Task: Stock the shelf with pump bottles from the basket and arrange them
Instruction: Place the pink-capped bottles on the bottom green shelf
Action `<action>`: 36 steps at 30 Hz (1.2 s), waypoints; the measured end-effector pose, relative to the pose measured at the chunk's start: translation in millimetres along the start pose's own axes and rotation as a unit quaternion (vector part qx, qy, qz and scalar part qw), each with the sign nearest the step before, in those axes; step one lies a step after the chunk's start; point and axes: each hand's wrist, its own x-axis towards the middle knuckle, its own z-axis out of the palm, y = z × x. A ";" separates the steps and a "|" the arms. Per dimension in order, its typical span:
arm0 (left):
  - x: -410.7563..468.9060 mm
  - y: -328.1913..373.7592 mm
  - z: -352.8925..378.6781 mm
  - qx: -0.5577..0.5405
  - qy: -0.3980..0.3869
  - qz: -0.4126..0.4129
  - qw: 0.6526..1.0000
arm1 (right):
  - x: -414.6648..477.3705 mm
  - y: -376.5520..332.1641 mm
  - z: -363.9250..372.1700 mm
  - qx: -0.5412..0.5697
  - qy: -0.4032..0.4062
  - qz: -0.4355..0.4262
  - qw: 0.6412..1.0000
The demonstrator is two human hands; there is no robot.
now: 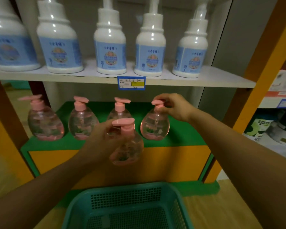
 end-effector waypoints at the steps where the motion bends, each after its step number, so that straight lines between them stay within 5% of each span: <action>1: 1.7 0.3 -0.5 0.000 -0.002 0.001 1.000 | 4.3 -0.5 3.1 0.001 -0.006 -0.003 1.000; 8: 10.9 5.3 1.6 0.011 -0.012 -0.005 1.000 | 12.5 -4.7 9.9 -0.020 -0.029 0.017 0.999; 11: 13.3 9.2 5.4 0.007 -0.028 -0.010 1.000 | -20.8 -7.2 13.4 -0.042 0.081 -0.041 0.995; 13: 16.2 12.0 10.9 -0.007 -0.041 -0.014 0.999 | -55.6 -5.8 18.5 0.039 0.132 -0.067 0.988; 18: 28.2 17.2 40.8 -0.020 -0.096 -0.024 0.995 | -120.2 12.6 33.1 0.172 -0.017 0.011 0.985; 26: 58.5 26.2 105.6 -0.052 -0.150 -0.004 0.987 | -134.0 46.8 6.8 0.184 0.046 0.027 0.982; 31: 87.8 13.4 143.0 -0.182 -0.131 -0.174 0.959 | -116.1 74.6 -21.5 0.148 0.089 0.031 0.984; 36: 92.3 -7.2 155.6 -0.244 -0.065 -0.258 0.932 | -89.8 96.1 -25.4 0.162 0.082 0.054 0.982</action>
